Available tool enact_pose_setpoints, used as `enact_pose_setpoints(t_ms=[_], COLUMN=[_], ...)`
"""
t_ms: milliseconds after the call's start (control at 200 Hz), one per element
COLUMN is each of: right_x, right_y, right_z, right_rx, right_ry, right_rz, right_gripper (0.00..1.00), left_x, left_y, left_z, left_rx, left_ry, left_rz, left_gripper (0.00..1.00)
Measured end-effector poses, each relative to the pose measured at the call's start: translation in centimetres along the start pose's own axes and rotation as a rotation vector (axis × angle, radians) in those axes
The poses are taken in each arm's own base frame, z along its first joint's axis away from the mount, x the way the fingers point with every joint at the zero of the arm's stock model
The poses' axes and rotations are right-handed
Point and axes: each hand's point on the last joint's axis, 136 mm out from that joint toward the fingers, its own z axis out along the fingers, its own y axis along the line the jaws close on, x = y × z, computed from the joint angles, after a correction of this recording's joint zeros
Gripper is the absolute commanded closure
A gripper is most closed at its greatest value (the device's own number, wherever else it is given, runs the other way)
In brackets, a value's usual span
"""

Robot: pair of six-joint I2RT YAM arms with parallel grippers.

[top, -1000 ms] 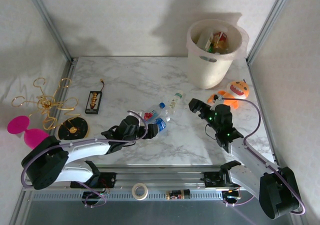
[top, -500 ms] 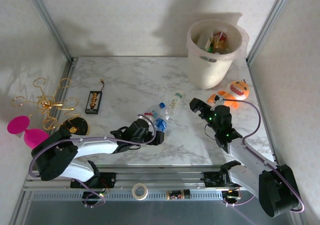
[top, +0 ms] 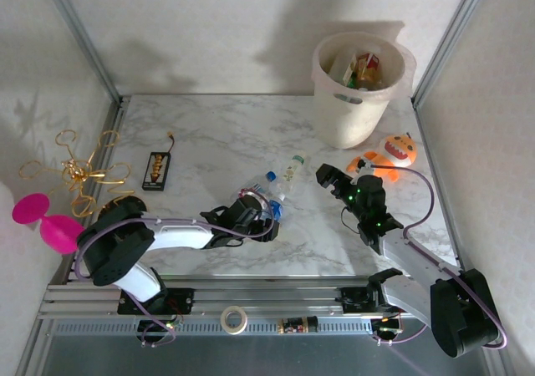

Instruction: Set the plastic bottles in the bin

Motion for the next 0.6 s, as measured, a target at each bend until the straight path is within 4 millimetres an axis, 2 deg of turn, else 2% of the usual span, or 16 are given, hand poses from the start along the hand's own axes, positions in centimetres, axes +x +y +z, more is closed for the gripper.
enact_pose_setpoints(t_ms=[160,401,501,601], right_x=[0.2,0.7,0.8,1.3], right_y=[-0.2,0.0,1.0,2.9], right_z=[0.2,0.6,0.7,0.9], right_rx=[0.008,-0.007,-0.042,-0.096], right_ry=[0.008,0.032,0.040,0.064], right_rz=[0.001,0.001,-0.005,-0.019], right_gripper=[0.01,0.01,0.01,0.01], left_x=[-0.1,-0.5,-1.9,-4.0], left_y=[-0.4,-1.1,-1.8,-2.7], left_z=[0.1,-0.4,-1.4,-3.0], left_rx=[0.012,0.032,0.057,0.089], left_ry=[0.009,-0.004,-0.055,-0.145], left_rz=[0.022,0.028,0.026,0.022], left_gripper=[0.48,0.49,0.50,0.50])
